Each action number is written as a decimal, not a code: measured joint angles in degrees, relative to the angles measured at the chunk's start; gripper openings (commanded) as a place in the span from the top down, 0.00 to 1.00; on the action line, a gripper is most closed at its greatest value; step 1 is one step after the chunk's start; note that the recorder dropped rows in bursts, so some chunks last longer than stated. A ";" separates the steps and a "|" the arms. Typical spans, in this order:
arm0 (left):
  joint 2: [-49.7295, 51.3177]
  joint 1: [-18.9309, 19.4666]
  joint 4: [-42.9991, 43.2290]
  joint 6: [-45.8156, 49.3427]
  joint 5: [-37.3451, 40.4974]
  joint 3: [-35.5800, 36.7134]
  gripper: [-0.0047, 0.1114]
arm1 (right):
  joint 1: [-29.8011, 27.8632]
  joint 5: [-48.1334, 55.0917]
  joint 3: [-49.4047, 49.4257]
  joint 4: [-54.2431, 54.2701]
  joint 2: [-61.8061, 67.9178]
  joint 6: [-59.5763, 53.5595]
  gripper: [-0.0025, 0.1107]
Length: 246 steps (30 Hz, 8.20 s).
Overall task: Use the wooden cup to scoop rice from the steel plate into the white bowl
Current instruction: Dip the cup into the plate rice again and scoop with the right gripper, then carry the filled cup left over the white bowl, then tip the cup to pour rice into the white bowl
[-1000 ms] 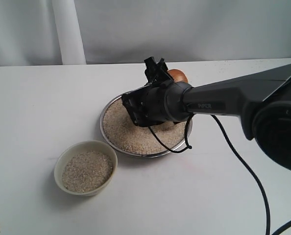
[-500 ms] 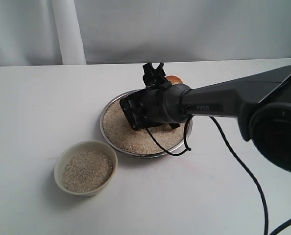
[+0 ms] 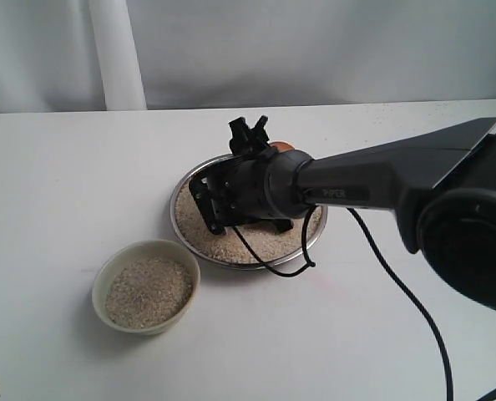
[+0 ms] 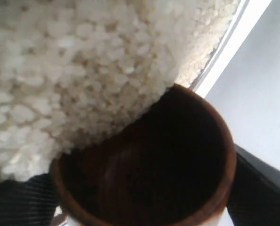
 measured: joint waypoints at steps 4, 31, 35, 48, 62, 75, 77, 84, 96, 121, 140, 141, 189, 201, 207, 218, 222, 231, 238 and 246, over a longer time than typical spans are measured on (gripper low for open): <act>0.00 0.00 0.00 0.00 0.00 0.00 0.96 | 0.11 0.00 -0.12 1.78 0.00 -1.56 0.98; 0.00 0.00 0.00 0.00 0.00 0.00 0.96 | 1.89 -3.30 -0.12 17.56 -3.18 -5.96 0.98; 0.00 0.00 0.00 0.00 0.00 0.00 0.96 | 1.89 -4.19 -0.12 21.10 -4.17 -7.01 0.98; 0.00 0.00 0.00 0.00 0.00 0.00 0.96 | 1.89 -5.24 -0.12 28.47 -5.07 -9.17 0.98; 0.00 0.00 0.00 0.00 0.00 0.00 0.96 | -0.41 -9.04 -0.23 41.06 -6.09 -9.52 0.98; 0.00 0.00 0.00 0.00 0.00 0.00 0.96 | -4.29 -12.38 -0.23 61.11 -7.46 -8.94 0.98; 0.00 0.00 0.00 0.00 0.00 0.00 0.96 | -4.73 -12.73 -0.23 62.71 -7.46 -8.94 0.98; 0.00 0.00 0.00 0.00 0.00 0.00 0.96 | -5.71 -13.42 -0.13 65.80 -7.46 -8.83 0.98; 0.00 0.00 0.00 0.00 0.00 0.00 0.96 | -7.00 -22.70 7.33 68.48 -13.29 -8.70 0.98; 0.00 0.00 0.00 0.00 0.00 0.00 0.96 | -7.60 -46.43 27.71 70.12 -25.14 -8.70 0.98; 0.00 0.00 0.00 0.00 0.00 0.00 0.96 | 7.84 -28.02 17.95 58.79 -28.42 -17.28 0.98; 0.00 0.00 0.00 0.00 0.00 0.00 0.96 | 8.56 -26.23 16.72 56.98 -28.42 -17.35 0.98; 0.00 0.00 0.00 0.00 0.00 0.00 0.96 | 17.84 -11.71 13.15 12.84 -18.20 -17.60 0.98; 0.00 0.00 0.00 0.00 0.00 0.00 0.96 | 18.99 -7.64 13.15 2.02 -16.24 -17.60 0.98; 0.00 0.00 0.00 0.00 0.00 0.00 0.96 | 19.97 -5.79 13.15 -2.93 -16.14 -17.60 0.98; 0.00 0.00 0.00 0.00 0.00 0.00 0.96 | 22.12 -3.07 13.15 -7.51 -15.40 -17.60 0.98; 0.00 0.00 0.00 0.00 0.00 0.00 0.96 | 22.22 -1.69 13.15 -9.75 -15.13 -17.60 0.98; 0.00 0.00 0.00 0.00 0.00 0.00 0.96 | 22.22 -0.96 13.15 -10.87 -14.11 -17.60 0.98; 0.00 0.00 0.00 0.00 0.00 0.00 0.96 | 22.22 -0.96 13.15 -10.56 -14.11 -16.07 0.98; 0.00 0.00 0.00 0.00 0.00 0.00 0.96 | 22.22 -1.16 13.15 -8.22 -14.11 3.27 0.98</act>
